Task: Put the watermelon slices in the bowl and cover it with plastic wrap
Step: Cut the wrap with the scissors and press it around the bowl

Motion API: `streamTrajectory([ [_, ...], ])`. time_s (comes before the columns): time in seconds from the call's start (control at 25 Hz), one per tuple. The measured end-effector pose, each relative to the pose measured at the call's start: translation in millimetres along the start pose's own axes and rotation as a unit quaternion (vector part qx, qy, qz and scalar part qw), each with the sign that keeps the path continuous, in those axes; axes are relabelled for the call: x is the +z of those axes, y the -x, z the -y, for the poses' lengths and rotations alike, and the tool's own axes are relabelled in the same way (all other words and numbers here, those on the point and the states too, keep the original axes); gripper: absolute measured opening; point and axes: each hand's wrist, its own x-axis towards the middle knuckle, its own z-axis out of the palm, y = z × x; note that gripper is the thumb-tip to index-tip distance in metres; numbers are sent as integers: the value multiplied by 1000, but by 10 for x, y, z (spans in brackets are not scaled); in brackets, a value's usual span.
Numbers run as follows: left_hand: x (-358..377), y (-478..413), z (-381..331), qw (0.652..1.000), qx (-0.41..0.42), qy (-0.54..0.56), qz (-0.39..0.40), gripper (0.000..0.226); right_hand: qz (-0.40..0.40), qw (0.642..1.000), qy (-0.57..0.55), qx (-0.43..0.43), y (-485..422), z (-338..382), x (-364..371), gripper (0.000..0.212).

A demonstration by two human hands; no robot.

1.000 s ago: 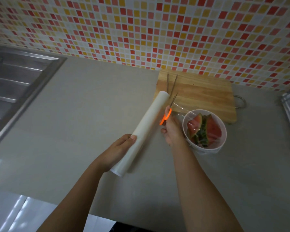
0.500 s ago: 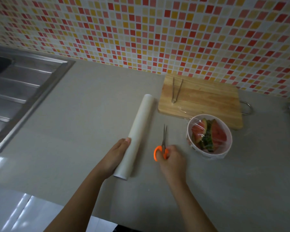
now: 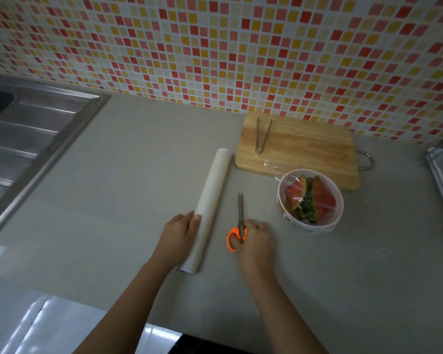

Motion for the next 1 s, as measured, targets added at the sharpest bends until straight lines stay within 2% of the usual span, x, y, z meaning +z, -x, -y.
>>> streamTrajectory([
  [0.2,-6,7,51,999,-44,10,-6,39,20,1000,-21,1,183,31,54,27],
  [0.36,-42,45,31,999,-33,23,-19,38,24,997,-68,-12,271,56,82,30],
  [0.52,-53,64,-18,999,-24,20,-17,37,47,997,-53,-38,318,91,154,37],
  [0.6,-49,59,-38,1000,-19,17,-10,37,36,997,-66,-36,360,101,173,32],
  [0.68,-48,62,-40,1000,-19,16,-2,37,2,994,-96,-44,392,108,146,27],
  [0.8,-60,50,-28,999,-36,25,18,38,-51,986,-154,-45,371,61,-70,37],
  [0.96,-93,53,-35,997,-54,28,47,36,-211,952,-223,-14,177,-425,-645,24],
  [1.0,-107,50,-38,998,-58,19,22,36,-256,939,-231,-10,114,-628,-807,23],
])
